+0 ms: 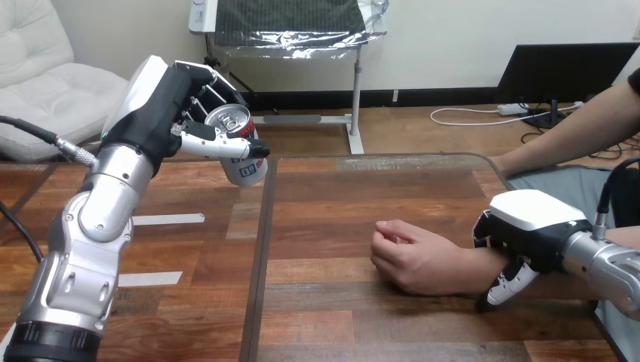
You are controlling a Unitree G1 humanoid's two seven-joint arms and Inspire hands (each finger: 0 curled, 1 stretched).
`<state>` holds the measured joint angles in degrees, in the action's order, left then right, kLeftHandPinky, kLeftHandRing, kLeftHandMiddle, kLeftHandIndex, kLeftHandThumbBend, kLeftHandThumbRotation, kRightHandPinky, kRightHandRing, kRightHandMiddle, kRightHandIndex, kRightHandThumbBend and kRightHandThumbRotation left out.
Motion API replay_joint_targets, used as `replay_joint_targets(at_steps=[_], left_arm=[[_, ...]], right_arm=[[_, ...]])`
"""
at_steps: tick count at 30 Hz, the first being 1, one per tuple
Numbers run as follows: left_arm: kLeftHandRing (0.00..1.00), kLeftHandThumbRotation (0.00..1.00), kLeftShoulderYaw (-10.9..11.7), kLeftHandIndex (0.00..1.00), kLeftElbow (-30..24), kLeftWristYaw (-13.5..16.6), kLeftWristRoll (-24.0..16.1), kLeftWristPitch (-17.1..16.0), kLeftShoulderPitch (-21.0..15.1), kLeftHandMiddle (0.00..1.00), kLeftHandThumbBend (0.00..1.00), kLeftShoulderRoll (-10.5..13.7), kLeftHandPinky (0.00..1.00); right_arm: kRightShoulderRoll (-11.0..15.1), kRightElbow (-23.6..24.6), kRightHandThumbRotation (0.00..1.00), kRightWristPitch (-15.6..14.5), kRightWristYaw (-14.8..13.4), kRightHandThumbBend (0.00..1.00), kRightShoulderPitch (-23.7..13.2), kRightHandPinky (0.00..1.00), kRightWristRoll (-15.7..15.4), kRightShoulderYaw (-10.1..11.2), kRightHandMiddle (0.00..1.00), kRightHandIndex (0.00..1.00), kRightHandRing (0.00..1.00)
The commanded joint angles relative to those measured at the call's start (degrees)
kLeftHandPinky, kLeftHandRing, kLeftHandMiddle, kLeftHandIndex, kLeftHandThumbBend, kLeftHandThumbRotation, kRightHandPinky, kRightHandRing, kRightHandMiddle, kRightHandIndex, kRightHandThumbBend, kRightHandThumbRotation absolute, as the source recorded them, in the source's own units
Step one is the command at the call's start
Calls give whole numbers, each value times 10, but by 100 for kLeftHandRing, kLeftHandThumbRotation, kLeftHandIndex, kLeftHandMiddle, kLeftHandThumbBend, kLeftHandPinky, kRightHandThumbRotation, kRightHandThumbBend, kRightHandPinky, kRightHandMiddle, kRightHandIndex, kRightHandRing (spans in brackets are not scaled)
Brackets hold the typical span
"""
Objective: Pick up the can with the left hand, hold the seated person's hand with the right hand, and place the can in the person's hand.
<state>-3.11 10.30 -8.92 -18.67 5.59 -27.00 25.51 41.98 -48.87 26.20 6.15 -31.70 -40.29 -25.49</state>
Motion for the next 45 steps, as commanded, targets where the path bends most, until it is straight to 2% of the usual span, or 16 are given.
replay_joint_targets(at_steps=[1,14,23,35,45], left_arm=[[32,0,8,42,-9,11,3,-19,-34,39,73,2,27],[32,0,4,42,-1,11,2,-13,-33,39,74,-6,28],[33,0,0,42,10,10,1,-8,-36,40,74,-13,28],[33,0,-2,43,51,17,5,-37,-45,40,72,-27,28],[33,0,-12,43,79,22,-6,-39,-55,40,73,-40,28]], right_arm=[[-37,-10,22,19,-15,77,14,22,30,12,35,36,28],[-37,-1,19,30,-9,78,5,26,62,33,37,36,31],[-32,23,20,21,-4,78,0,25,68,40,36,36,30],[-29,38,21,17,6,78,-9,25,80,52,36,37,31],[-34,54,22,8,17,79,-14,26,92,62,36,38,31]])
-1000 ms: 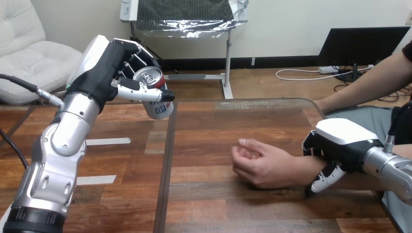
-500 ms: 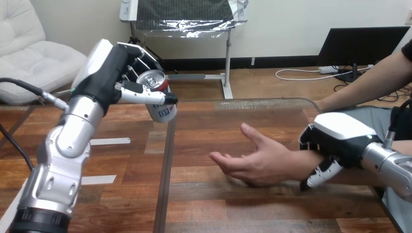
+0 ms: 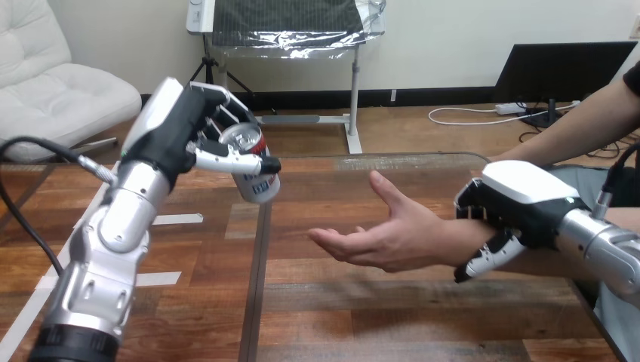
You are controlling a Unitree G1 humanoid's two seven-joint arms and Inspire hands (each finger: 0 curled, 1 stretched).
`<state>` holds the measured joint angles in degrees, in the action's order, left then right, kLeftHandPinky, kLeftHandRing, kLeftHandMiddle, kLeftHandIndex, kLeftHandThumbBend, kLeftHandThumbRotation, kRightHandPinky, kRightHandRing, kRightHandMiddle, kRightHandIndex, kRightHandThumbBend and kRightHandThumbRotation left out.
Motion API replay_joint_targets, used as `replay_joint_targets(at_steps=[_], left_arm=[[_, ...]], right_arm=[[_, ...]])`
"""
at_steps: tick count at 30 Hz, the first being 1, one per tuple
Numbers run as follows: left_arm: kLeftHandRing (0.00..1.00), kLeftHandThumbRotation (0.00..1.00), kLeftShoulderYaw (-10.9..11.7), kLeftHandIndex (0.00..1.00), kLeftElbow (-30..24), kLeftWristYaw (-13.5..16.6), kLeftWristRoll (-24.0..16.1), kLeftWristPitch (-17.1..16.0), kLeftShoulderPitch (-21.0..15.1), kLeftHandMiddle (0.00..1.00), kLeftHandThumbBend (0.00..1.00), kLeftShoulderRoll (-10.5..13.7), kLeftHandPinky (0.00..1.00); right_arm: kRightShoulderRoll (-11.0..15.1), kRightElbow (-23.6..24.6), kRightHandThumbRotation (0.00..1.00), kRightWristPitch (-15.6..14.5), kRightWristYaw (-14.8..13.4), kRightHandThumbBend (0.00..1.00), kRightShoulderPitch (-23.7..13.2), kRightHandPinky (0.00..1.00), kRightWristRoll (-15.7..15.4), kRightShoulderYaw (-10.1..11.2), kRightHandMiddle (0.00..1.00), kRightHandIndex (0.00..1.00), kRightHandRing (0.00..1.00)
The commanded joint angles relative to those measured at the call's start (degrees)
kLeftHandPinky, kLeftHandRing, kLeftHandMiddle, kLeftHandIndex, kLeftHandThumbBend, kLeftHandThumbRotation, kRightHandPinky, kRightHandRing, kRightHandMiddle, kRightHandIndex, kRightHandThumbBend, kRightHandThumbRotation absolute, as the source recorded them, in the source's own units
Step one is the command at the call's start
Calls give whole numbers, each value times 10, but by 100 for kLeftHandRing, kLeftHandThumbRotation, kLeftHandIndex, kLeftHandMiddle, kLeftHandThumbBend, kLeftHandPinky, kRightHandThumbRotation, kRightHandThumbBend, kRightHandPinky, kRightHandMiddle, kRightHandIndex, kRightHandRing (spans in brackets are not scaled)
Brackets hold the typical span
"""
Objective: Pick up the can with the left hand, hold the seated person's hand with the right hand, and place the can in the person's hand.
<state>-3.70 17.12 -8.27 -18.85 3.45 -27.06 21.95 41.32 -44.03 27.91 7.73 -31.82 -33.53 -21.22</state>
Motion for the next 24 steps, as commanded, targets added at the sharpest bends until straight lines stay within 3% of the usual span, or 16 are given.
replay_joint_targets(at_steps=[1,14,24], left_arm=[[33,0,-7,43,15,16,-4,-19,-55,40,73,-6,28],[33,0,-22,44,55,23,-4,-23,-73,40,73,-27,29],[35,0,-33,45,100,34,-1,-46,-93,41,74,-48,30]], right_arm=[[-28,8,22,-10,2,79,-13,25,25,20,36,38,30],[-37,35,25,-31,28,79,-15,25,33,29,35,37,30],[-46,54,26,-45,38,80,-17,28,36,28,39,38,33]])
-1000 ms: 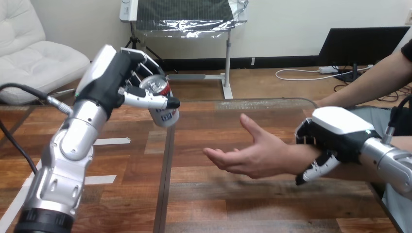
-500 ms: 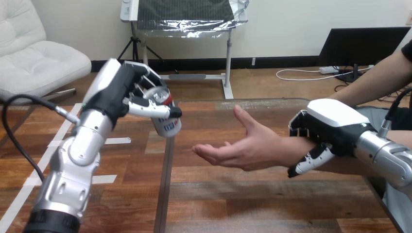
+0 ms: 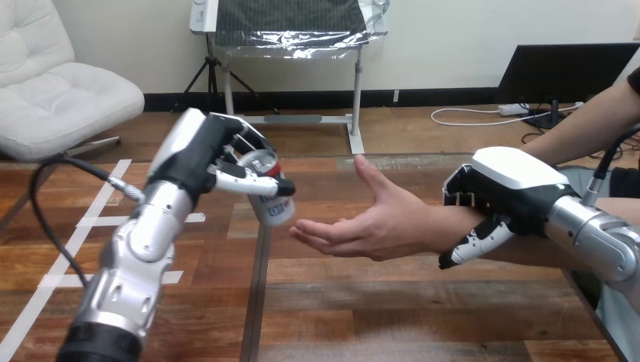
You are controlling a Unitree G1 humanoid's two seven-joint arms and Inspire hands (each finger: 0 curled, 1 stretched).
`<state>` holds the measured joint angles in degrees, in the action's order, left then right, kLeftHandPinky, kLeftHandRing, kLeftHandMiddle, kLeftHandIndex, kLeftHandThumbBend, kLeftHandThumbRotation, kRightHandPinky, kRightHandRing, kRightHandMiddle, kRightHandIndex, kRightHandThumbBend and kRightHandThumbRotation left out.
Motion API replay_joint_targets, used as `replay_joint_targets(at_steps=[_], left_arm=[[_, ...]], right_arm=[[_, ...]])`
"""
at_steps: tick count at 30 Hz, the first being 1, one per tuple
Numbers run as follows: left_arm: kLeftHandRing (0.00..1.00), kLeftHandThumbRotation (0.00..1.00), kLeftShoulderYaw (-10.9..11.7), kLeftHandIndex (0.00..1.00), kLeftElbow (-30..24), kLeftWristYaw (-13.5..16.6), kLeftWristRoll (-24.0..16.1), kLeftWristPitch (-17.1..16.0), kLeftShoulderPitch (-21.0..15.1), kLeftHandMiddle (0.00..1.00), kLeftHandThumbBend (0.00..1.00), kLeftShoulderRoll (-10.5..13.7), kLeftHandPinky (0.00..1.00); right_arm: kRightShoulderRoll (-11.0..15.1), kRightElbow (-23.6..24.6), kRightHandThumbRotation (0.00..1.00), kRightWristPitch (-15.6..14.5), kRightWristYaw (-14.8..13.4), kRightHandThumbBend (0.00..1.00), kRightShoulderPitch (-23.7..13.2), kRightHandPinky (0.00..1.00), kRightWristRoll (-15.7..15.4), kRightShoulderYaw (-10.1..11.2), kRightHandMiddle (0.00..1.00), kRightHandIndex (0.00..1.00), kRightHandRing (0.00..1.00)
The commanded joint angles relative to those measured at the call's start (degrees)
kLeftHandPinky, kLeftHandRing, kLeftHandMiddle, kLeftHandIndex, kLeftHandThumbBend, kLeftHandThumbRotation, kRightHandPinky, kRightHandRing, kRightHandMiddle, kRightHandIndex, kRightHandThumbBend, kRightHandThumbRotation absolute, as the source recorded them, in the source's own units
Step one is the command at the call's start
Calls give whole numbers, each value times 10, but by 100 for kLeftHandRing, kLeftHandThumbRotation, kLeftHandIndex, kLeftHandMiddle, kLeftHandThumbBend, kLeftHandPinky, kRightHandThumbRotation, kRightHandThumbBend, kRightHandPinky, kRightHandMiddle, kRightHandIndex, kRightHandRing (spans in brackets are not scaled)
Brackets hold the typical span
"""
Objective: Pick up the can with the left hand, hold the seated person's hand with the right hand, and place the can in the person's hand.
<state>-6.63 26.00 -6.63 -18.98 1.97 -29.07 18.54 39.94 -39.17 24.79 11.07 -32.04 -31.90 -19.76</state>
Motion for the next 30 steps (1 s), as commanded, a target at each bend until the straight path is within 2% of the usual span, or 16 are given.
replay_joint_targets(at_steps=[1,15,26,30], left_arm=[[35,0,-5,45,16,18,1,-33,-75,41,74,-16,30],[35,0,-16,45,85,22,6,-57,-108,41,74,-45,30],[35,0,-24,44,134,33,0,-85,-134,41,75,-66,30],[35,0,-31,44,147,40,-6,-85,-144,41,75,-74,30]], right_arm=[[-33,7,26,-16,5,80,-15,28,20,13,39,39,34],[-52,26,30,-34,13,80,-22,31,21,10,41,40,35],[-69,43,30,-50,23,81,-22,29,34,13,39,39,34],[-73,53,29,-60,28,80,-21,30,32,12,39,39,34]])
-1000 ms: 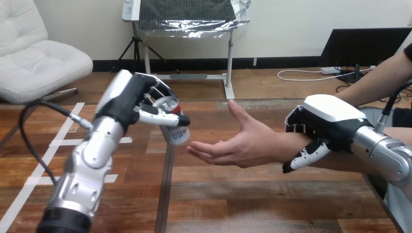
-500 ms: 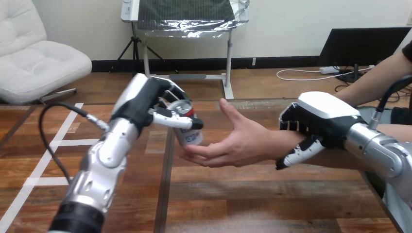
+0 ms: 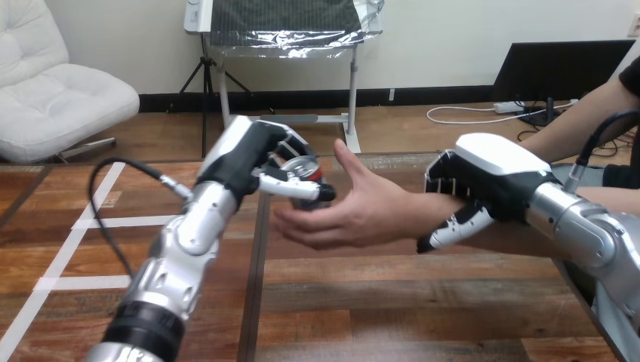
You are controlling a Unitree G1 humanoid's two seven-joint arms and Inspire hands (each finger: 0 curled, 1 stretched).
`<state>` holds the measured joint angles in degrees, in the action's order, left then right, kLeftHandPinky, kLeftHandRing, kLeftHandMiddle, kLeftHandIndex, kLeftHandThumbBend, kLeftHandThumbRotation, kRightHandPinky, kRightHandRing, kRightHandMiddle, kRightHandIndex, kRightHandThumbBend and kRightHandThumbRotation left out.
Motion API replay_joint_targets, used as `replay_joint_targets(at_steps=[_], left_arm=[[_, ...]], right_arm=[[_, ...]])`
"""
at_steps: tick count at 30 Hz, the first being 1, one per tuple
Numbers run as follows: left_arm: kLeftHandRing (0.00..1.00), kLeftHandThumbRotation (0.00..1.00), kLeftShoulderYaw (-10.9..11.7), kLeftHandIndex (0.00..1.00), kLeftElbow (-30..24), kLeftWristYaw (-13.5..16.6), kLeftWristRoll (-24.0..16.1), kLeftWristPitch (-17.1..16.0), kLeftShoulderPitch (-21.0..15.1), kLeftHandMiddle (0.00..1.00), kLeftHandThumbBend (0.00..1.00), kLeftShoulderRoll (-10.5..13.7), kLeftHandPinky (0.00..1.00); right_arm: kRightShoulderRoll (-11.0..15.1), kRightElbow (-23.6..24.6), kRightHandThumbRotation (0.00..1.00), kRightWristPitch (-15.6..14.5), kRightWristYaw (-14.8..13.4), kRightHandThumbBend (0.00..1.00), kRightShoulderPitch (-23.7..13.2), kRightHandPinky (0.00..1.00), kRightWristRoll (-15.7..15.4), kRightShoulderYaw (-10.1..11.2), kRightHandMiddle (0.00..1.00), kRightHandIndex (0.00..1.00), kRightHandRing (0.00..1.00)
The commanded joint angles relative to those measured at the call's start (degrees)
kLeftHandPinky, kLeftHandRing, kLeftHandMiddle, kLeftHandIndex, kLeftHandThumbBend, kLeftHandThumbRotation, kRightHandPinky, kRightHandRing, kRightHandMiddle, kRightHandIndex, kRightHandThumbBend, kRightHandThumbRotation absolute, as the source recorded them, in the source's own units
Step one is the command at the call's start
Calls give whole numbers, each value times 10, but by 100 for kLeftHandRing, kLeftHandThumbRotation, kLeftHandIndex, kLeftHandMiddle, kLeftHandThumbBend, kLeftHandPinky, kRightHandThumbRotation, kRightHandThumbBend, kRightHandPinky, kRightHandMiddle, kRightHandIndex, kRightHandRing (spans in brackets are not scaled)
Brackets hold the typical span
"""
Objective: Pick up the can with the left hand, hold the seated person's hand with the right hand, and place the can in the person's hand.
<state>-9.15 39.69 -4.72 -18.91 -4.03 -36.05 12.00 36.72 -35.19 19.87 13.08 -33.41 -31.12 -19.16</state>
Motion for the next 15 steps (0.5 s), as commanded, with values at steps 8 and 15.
replay_joint_targets(at_steps=[8,15], left_arm=[[34,0,-16,43,27,33,-15,-27,-89,40,76,-21,30],[33,0,-22,43,39,33,-15,-24,-100,39,76,-35,29]], right_arm=[[-49,22,27,-17,10,80,-5,30,25,9,39,39,34],[-55,23,27,-17,11,80,-4,30,24,11,38,39,34]])
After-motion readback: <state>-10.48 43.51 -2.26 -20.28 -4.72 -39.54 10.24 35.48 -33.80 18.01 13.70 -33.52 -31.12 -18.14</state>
